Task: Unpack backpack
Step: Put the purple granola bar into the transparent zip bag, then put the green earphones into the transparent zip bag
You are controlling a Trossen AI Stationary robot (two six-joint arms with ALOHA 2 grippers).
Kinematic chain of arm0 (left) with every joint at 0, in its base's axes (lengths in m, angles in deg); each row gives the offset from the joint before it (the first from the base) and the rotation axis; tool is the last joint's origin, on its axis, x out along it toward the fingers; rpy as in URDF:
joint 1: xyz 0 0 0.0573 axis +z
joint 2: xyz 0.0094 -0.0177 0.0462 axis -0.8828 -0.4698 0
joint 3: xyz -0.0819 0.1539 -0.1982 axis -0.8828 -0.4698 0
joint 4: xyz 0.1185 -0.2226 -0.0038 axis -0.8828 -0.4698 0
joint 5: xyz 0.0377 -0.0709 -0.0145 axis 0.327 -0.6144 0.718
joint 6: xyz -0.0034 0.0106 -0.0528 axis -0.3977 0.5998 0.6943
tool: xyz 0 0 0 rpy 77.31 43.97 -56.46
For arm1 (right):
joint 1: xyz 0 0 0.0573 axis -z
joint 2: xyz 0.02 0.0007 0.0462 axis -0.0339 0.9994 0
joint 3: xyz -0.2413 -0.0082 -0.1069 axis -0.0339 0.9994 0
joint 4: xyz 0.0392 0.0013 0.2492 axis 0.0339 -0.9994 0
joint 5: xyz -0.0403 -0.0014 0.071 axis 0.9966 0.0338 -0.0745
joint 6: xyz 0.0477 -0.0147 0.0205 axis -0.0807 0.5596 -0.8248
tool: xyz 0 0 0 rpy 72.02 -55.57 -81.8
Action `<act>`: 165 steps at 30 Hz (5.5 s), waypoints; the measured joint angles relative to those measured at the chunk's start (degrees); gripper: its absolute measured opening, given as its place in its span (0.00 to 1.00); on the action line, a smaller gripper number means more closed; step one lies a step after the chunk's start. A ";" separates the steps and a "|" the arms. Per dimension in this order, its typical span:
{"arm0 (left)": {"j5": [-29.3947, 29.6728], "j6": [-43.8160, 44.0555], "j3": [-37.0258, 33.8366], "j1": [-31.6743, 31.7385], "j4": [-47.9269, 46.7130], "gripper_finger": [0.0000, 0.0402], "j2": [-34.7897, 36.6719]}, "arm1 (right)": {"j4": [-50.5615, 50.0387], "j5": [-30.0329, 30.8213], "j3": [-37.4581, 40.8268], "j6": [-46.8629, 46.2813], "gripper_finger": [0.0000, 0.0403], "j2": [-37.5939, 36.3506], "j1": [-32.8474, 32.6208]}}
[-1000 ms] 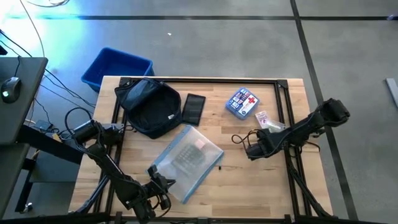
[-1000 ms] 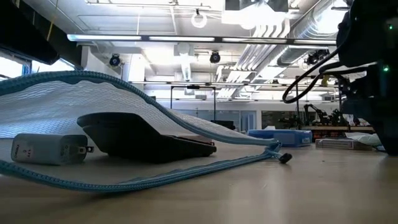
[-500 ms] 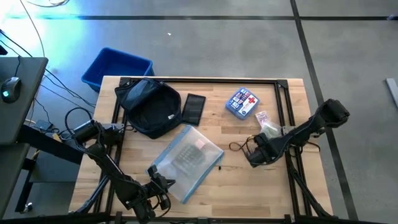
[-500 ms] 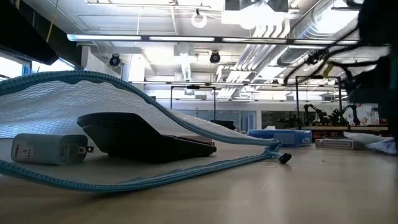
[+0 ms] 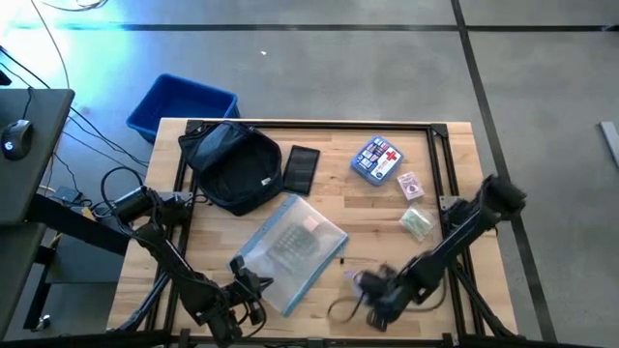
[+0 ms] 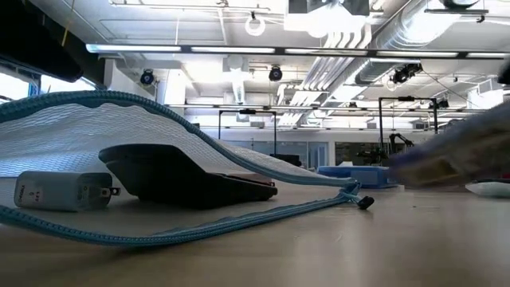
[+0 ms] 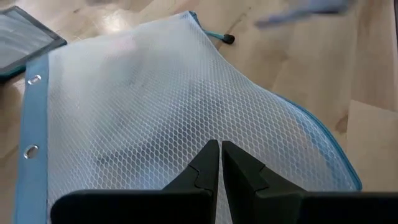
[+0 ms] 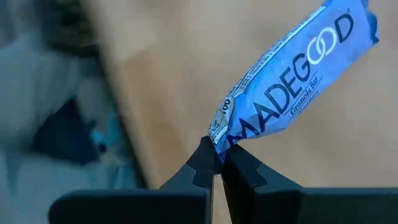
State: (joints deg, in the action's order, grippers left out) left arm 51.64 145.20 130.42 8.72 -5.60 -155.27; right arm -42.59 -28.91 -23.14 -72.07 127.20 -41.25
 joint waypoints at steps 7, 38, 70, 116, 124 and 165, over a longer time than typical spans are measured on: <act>-0.43 2.65 3.52 -0.15 -8.82 0.00 0.08 | -8.67 -2.78 -21.43 23.15 0.00 15.55 4.71; -5.39 18.07 2.73 -2.34 -28.04 0.00 -3.92 | -1.19 5.17 -40.62 49.60 0.07 29.16 25.99; -8.74 19.17 2.71 -2.43 -25.02 0.00 -3.88 | -61.73 2.96 -27.18 15.94 0.68 18.87 14.58; -5.80 14.95 3.60 -1.28 -21.94 0.00 -3.82 | 24.64 -1.47 16.74 17.39 0.01 -13.13 9.57; -4.14 16.62 10.88 -0.70 -31.77 0.00 -3.81 | 14.55 -10.89 -15.72 41.22 0.01 12.44 10.28; -9.60 19.69 14.97 -5.19 -37.20 0.00 -3.85 | -6.49 20.67 -61.95 56.13 0.44 41.75 28.60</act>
State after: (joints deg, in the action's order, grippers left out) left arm 42.04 164.89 145.38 3.53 -42.80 -159.12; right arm -49.08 -8.23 -85.08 -15.94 168.95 -12.66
